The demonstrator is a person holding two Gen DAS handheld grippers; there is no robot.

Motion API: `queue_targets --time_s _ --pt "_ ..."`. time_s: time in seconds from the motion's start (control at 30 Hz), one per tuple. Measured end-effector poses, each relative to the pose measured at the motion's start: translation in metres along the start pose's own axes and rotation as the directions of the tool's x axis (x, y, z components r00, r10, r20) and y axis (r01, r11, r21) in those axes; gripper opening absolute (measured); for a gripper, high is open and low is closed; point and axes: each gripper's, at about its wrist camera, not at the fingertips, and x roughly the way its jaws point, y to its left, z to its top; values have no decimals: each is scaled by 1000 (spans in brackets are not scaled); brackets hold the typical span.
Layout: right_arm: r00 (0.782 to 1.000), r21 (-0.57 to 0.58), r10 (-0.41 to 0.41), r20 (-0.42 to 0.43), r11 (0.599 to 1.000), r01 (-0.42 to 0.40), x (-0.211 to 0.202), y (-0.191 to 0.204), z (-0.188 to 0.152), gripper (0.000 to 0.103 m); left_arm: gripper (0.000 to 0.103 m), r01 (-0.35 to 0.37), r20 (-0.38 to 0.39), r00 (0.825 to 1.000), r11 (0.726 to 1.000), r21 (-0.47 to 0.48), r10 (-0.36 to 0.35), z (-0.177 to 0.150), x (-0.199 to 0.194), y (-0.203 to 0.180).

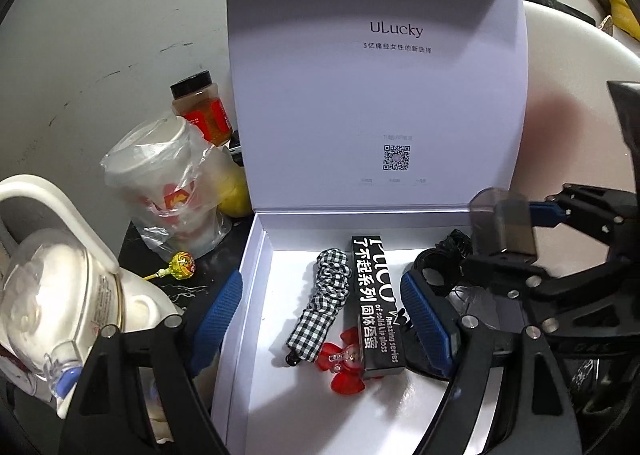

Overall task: Organize rigid objects
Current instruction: 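Lower the smoky case into the box and open the right tool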

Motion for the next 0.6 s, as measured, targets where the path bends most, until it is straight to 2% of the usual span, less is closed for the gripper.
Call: queue_targets --time_s 0.17,0.33,0.6 --pt "999 -7 7 -50 1000 -8 15 4 -5 62 82 -31 5 1000 999 18 31 -2 -2 -4" --pt "996 -16 -9 -90 1000 8 27 4 -10 62 82 -20 0 1000 1000 18 20 -3 -1 -6" --pt "995 -11 -15 -98 1000 14 32 1 -14 62 82 -14 -3 1000 999 29 14 -3 -1 -12"
